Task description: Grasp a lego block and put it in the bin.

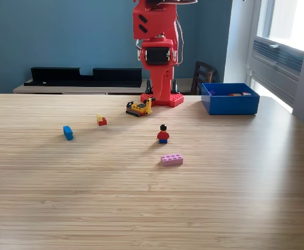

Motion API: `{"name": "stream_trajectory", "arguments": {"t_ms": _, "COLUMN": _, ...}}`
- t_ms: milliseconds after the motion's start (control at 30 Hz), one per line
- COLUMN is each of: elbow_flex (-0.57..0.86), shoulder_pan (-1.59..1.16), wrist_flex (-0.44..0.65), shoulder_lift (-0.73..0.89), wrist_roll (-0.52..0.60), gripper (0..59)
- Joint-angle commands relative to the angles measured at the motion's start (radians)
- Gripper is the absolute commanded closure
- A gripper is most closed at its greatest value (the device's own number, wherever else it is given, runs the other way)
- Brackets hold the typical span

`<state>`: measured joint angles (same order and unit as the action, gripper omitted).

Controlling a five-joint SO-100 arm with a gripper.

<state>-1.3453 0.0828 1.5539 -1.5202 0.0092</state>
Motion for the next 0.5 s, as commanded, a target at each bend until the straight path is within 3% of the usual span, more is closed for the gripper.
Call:
{"name": "stream_trajectory", "arguments": {"t_ms": 33, "elbow_flex": 0.074, "shoulder_pan": 0.044, "wrist_flex": -0.028, "shoulder_lift": -0.018, "wrist_roll": 0.023, "gripper": 58.6}}
{"name": "stream_trajectory", "arguments": {"t_ms": 300, "elbow_flex": 0.130, "shoulder_pan": 0.138, "wrist_flex": -0.031, "shoulder_lift": -0.017, "wrist_roll": 0.064, "gripper": 58.6}}
{"name": "stream_trajectory", "arguments": {"t_ms": 500, "elbow_flex": 0.235, "shoulder_pan": 0.314, "wrist_flex": -0.037, "shoulder_lift": -0.002, "wrist_roll": 0.156, "gripper": 58.6}}
